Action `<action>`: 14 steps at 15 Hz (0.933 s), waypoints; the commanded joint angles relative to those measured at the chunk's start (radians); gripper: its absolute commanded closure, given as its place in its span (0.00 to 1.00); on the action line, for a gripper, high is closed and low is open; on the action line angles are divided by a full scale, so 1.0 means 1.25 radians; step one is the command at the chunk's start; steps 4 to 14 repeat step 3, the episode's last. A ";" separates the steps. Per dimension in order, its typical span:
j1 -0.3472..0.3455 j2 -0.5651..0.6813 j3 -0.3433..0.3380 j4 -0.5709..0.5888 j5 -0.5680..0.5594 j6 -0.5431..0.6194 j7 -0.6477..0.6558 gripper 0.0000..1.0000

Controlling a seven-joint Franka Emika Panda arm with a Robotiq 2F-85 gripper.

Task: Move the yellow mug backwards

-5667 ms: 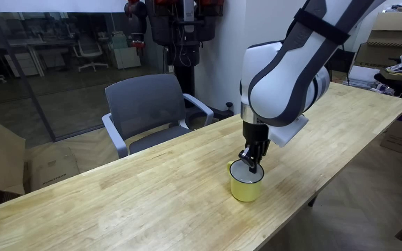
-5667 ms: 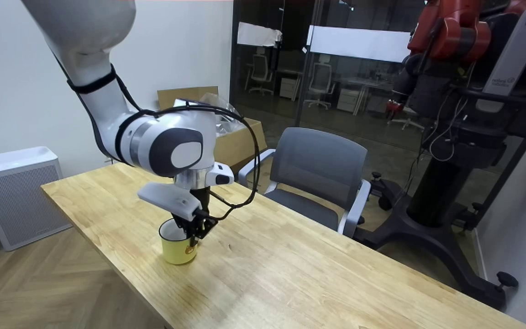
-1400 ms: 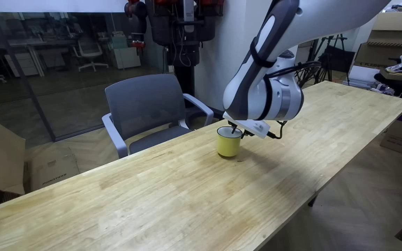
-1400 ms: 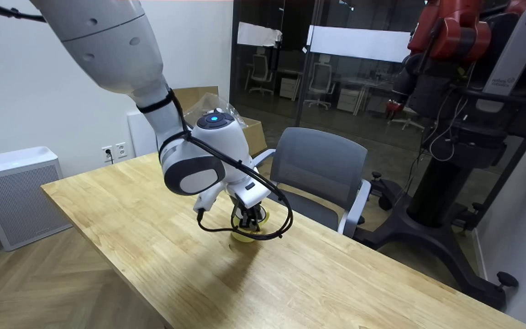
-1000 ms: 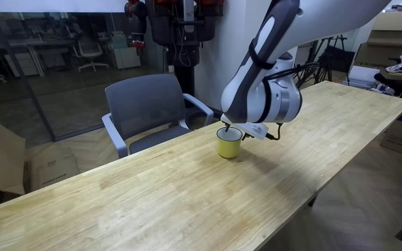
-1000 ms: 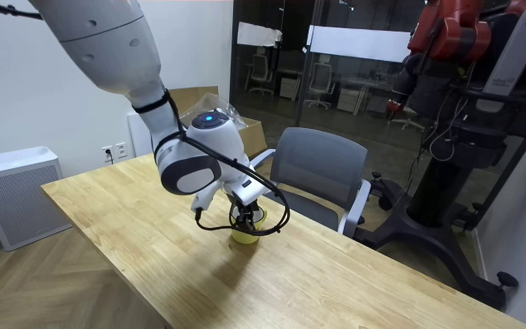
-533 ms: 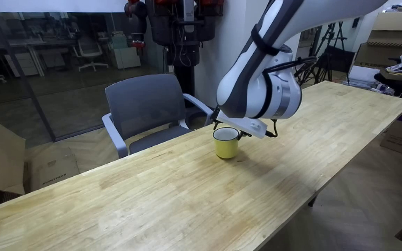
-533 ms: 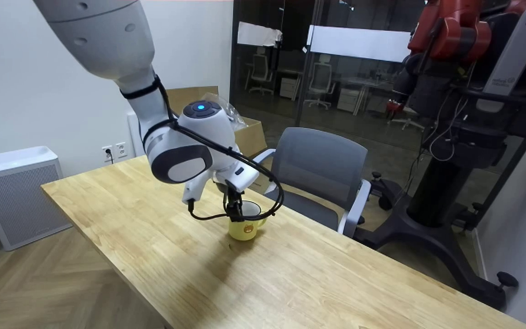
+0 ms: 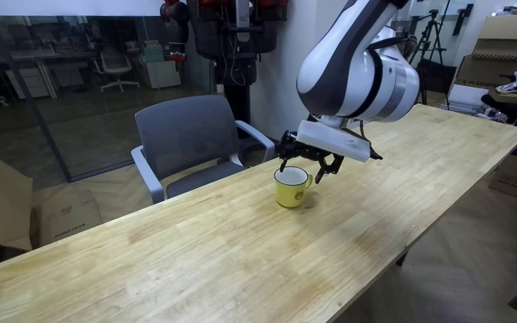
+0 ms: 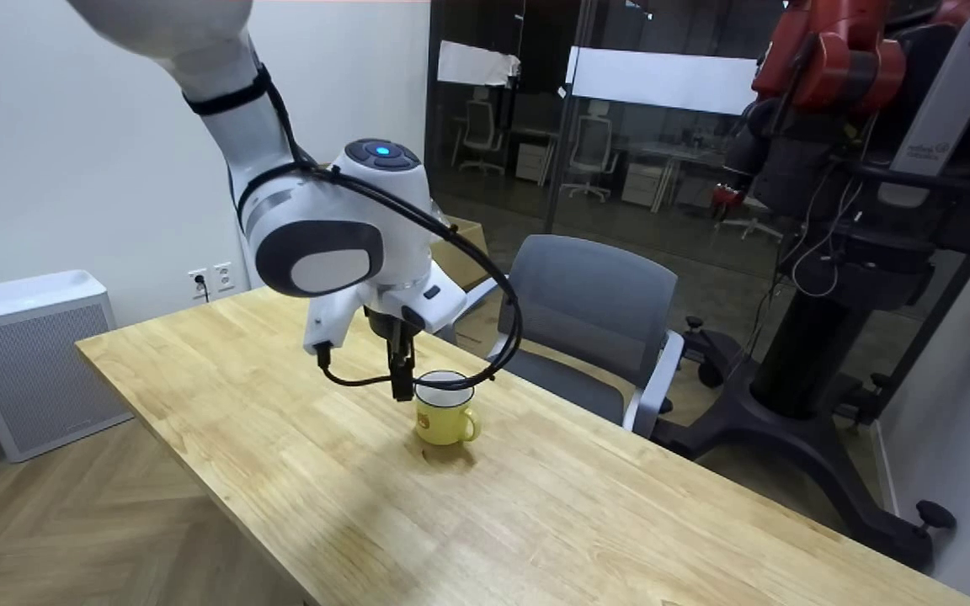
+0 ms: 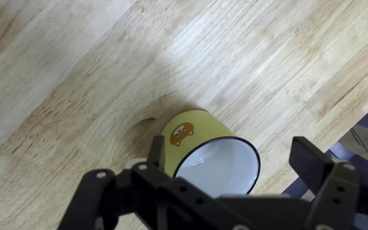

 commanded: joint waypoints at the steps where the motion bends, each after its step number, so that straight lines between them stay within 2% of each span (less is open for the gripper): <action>1: -0.002 -0.001 0.002 -0.003 -0.008 -0.001 0.007 0.00; 14: -0.002 -0.001 0.002 -0.006 -0.008 -0.001 0.006 0.00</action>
